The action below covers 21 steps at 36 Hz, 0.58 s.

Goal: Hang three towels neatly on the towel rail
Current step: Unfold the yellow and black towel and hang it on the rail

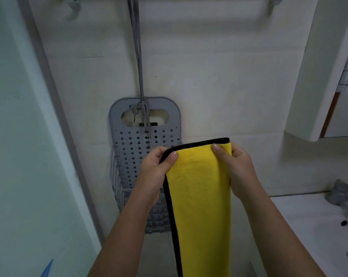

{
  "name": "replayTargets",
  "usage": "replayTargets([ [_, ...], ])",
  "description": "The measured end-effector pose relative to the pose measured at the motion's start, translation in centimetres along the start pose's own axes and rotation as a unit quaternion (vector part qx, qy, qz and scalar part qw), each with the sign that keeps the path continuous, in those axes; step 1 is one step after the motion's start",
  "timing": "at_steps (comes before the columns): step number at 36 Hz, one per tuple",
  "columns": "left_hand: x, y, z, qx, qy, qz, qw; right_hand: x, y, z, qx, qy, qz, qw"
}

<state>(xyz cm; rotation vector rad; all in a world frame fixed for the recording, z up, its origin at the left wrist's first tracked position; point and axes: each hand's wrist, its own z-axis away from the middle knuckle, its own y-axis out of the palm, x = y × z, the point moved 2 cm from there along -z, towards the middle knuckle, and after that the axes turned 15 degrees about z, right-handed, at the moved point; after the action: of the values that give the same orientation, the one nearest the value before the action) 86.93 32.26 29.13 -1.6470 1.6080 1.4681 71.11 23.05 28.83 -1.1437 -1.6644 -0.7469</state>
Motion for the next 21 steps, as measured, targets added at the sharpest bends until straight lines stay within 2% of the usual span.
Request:
replayTargets([
  [7, 0.2, 1.9, 0.0, 0.012, -0.027, 0.025, 0.999, -1.7, -1.1, 0.3, 0.002, 0.039, -0.023, 0.999],
  [15, -0.4, 1.9, -0.2, 0.008, -0.025, 0.068, 0.997, -4.2, -0.5, 1.8, 0.123, 0.126, -0.076, 0.981],
  [21, -1.0, 0.9, -0.6, -0.014, -0.026, 0.099, 0.995, -4.0, 0.3, 2.0, 0.151, 0.121, -0.045, 0.98],
])
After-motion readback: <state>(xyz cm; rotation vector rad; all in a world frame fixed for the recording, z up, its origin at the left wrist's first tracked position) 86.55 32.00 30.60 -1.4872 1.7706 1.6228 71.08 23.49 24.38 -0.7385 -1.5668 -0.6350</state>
